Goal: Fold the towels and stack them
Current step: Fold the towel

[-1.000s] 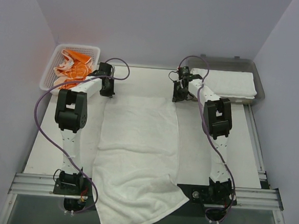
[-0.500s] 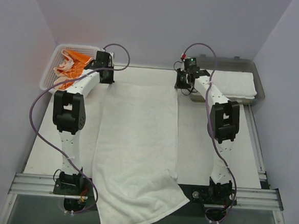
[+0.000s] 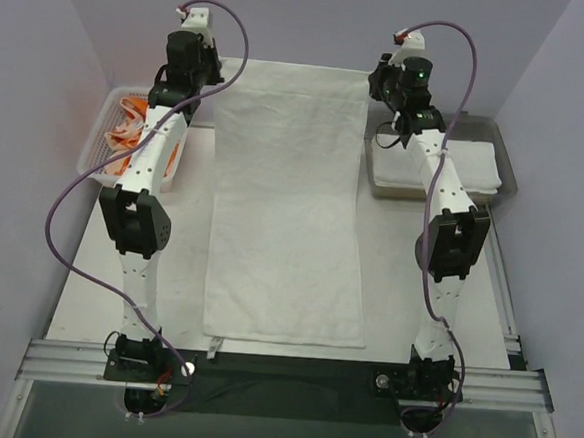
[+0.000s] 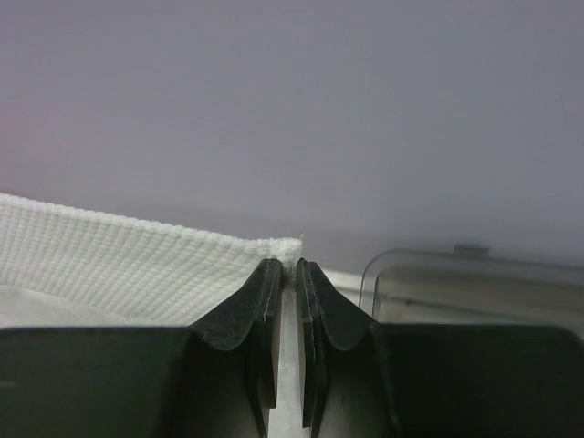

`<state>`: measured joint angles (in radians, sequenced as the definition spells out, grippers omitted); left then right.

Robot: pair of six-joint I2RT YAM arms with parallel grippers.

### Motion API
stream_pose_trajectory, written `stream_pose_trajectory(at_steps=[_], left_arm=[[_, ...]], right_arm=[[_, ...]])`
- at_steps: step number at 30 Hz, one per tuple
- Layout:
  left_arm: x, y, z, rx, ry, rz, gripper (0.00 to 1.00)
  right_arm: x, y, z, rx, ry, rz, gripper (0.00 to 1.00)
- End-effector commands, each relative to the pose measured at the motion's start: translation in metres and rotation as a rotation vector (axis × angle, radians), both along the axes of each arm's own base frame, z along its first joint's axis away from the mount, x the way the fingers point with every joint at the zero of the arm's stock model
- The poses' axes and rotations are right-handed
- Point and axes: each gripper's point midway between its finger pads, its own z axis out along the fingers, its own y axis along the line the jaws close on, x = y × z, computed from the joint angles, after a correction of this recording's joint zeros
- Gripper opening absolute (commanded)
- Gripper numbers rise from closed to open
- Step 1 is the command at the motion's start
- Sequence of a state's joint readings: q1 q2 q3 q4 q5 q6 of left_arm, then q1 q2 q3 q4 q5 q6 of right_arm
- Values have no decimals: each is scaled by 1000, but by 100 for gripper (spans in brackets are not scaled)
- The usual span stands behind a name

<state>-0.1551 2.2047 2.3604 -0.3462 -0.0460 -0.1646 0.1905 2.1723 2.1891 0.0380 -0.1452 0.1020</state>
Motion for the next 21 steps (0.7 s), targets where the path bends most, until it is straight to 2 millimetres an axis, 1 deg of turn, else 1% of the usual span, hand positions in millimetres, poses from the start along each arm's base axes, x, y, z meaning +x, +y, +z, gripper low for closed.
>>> stream_pose_trajectory(at_steps=[1, 2, 3, 4, 5, 6, 7, 8, 9, 10, 11, 12, 13, 14, 15, 16, 17, 18, 19, 20, 21], left_arm=[[22, 25, 31, -12, -135, 70, 0], [23, 24, 35, -20, -149, 66, 0], [24, 25, 37, -34, -161, 66, 0], [25, 26, 36, -34, -159, 66, 0], [26, 27, 23, -31, -129, 66, 0], [22, 28, 23, -30, -123, 66, 0], [21, 28, 14, -26, -103, 65, 0], [19, 25, -12, -16, -56, 52, 0], [11, 26, -9, -19, -60, 50, 0], [6, 25, -16, -19, -51, 39, 0], [4, 21, -13, -24, -81, 16, 0], [-9, 22, -42, -18, -25, 10, 0], [-15, 21, -48, -17, -17, -1, 0], [-20, 22, -55, -17, -20, -1, 0], [-28, 19, -50, -22, -37, -22, 0], [-37, 21, -77, -17, 15, -22, 0], [-42, 18, -82, -20, 25, -38, 0], [-47, 21, -81, -26, 29, -40, 0], [-54, 21, -95, -27, 60, -44, 0], [-57, 21, -97, -34, 71, -53, 0], [-62, 22, -94, -40, 71, -55, 0]], right_arm=[[22, -42, 63, -36, -222, -124, 0], [24, -43, 67, -37, -240, -126, 0], [24, -46, 76, -35, -267, -127, 0], [24, -44, 76, -36, -268, -117, 0], [21, -42, 80, -34, -271, -101, 0], [19, -40, 67, -39, -236, -87, 0], [17, -37, 59, -41, -216, -68, 0], [9, -32, 59, -37, -206, -37, 0], [5, -30, 51, -36, -187, -28, 0], [-5, -28, 26, -41, -125, -11, 0], [-11, -26, 16, -36, -102, 0, 0], [-18, -23, 5, -27, -79, 22, 0], [-28, -21, -33, -18, 1, 30, 0], [-39, -21, -27, -10, -6, 40, 0], [-47, -19, -38, -4, 23, 52, 0], [-55, -18, -47, 8, 50, 64, 0], [-67, -17, -61, 10, 88, 74, 0], [-74, -16, -69, 11, 118, 79, 0], [-80, -14, -74, 15, 139, 92, 0], [-88, -15, -77, 13, 157, 98, 0], [-95, -14, -80, 11, 177, 102, 0]])
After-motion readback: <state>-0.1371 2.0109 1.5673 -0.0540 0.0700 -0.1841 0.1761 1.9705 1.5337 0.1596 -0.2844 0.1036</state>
